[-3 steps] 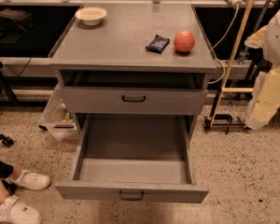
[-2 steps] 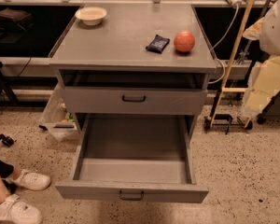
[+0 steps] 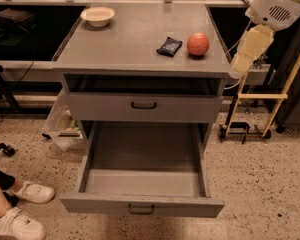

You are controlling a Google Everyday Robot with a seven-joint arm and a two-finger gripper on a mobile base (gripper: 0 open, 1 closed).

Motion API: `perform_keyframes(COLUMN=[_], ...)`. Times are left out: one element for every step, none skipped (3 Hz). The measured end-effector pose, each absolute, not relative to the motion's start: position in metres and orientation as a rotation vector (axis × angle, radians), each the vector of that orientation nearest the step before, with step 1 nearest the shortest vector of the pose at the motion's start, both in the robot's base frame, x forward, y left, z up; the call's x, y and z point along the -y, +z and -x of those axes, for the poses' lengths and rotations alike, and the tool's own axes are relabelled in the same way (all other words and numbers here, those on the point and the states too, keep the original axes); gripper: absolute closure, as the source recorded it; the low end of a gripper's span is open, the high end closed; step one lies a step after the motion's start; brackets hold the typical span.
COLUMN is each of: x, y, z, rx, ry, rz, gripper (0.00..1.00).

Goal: Place apple into middle drawer

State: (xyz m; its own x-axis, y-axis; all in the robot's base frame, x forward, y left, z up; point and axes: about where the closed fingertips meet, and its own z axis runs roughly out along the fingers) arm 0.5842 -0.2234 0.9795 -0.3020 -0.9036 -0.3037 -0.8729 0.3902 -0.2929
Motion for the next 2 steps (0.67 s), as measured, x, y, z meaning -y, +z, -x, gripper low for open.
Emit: perform_keyframes(x=[0.22,0.215], y=[0.971,0.946], z=[-0.638,-0.69], rx=[-2.227,-2.203], ry=[-0.069,-0.005], rz=[1.471,1.427], gripper=[0.0,0.0])
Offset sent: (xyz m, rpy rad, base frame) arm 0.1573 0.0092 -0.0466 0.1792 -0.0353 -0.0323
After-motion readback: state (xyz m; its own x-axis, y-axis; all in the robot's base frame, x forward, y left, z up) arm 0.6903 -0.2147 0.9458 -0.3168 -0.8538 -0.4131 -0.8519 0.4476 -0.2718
